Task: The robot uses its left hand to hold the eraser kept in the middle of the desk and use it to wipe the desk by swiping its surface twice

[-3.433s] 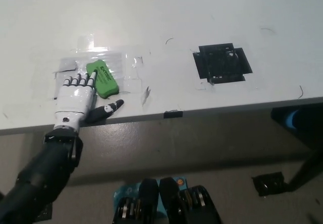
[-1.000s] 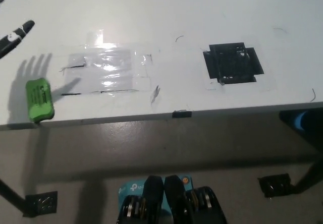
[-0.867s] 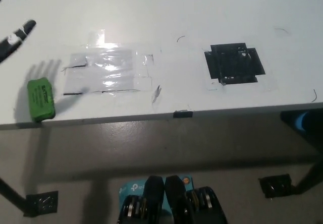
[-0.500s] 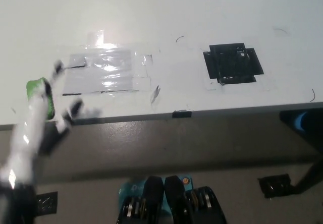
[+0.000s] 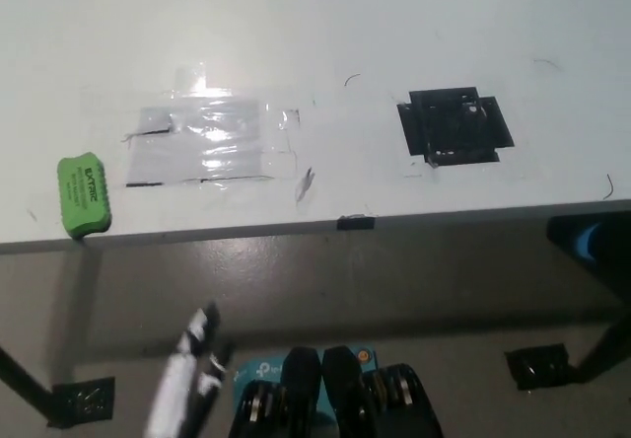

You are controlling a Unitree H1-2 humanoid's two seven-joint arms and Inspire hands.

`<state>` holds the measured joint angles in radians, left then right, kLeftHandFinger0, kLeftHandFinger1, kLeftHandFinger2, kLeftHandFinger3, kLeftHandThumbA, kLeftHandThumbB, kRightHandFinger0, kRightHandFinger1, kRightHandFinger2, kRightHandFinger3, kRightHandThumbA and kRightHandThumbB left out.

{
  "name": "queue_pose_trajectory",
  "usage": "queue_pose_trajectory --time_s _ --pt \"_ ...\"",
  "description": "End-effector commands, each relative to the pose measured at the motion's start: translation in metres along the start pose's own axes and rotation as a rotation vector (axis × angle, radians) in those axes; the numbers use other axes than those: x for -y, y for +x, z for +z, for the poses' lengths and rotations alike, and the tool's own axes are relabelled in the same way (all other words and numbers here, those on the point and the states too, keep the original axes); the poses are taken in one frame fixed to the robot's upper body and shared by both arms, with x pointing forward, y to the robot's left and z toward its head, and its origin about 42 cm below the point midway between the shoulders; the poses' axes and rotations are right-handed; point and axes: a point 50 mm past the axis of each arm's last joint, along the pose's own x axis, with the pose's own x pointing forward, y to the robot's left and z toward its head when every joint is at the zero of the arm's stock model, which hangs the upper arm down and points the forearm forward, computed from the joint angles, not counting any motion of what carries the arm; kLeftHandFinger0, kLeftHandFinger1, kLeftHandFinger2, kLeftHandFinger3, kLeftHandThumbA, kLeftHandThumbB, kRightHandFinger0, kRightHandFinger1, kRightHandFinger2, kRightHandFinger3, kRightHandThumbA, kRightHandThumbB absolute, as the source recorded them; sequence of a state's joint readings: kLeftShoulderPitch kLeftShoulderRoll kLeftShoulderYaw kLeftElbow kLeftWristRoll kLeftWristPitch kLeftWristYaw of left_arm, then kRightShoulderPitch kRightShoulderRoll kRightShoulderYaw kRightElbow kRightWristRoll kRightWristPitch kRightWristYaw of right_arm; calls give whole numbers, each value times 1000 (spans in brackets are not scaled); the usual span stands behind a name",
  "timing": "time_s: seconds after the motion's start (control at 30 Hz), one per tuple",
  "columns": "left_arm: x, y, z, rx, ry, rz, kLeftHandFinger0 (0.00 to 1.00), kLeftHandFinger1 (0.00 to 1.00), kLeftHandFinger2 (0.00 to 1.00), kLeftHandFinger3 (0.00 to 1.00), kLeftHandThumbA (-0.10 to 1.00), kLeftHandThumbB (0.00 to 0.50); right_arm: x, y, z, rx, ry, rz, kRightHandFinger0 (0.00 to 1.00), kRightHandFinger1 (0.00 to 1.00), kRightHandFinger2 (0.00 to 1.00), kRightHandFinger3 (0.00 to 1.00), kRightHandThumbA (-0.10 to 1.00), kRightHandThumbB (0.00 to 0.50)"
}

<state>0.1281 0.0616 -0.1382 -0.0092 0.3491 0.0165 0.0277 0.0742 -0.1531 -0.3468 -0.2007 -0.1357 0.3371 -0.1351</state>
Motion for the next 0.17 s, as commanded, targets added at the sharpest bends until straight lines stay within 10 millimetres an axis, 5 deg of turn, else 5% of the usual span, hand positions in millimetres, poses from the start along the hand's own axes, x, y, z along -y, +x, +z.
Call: queue_pose_trajectory --time_s 0.0,0.13 --pt "26 10 -20 -57 -44 -62 1000 1000 1000 1000 1000 111 1 6 13 59 4 -1 1000 1000 1000 1000 1000 0" --pt "36 19 -29 -87 -45 -62 1000 1000 1000 1000 1000 152 4 6 14 50 3 -17 1000 1000 1000 1000 1000 7"
